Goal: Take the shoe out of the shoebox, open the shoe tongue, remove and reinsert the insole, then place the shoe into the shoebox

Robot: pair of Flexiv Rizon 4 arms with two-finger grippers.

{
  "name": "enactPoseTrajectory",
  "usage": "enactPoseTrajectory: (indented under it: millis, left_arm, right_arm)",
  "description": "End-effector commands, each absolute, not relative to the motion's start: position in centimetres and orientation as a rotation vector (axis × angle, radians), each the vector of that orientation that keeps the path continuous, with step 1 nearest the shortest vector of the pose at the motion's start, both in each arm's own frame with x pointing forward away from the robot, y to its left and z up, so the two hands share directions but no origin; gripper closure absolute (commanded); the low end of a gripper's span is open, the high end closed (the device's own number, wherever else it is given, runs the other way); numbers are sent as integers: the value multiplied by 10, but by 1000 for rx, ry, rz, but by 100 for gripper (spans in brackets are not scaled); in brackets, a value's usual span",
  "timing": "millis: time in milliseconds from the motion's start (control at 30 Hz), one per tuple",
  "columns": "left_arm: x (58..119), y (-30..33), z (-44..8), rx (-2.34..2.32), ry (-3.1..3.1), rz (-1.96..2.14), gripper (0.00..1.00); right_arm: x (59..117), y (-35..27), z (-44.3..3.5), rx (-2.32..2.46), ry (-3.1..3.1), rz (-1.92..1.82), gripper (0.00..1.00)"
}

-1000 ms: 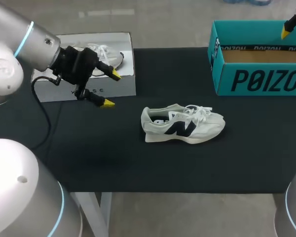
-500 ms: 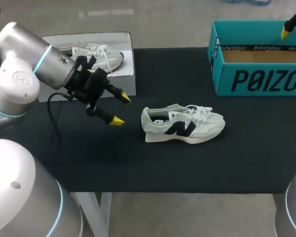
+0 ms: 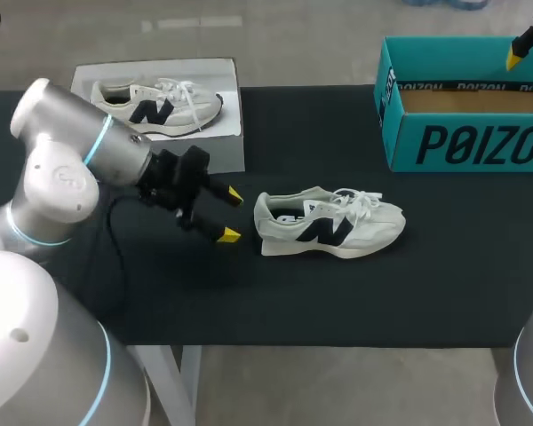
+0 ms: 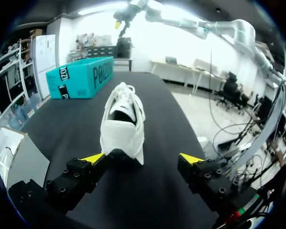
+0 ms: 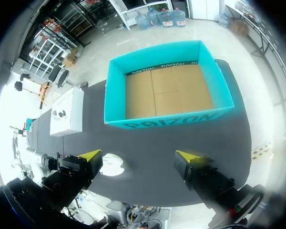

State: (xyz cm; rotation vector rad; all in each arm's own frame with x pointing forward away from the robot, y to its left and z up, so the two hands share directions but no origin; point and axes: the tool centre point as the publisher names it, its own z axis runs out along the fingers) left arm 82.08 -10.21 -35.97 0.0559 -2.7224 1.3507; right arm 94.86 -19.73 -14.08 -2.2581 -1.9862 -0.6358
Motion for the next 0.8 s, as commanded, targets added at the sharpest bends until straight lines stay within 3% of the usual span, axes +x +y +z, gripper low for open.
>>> enactPoseTrajectory:
  millis: [33,800]
  left_arm:
    - [821,-104,-375,92,-2746,1370,0]
    - [854,-120,-402,199,-2724,1406,0]
  right_arm:
    - [949,-197,-141,-2260,-1987,-634,0]
    - [949,-197,-141,-2260,-1987,-634,0]
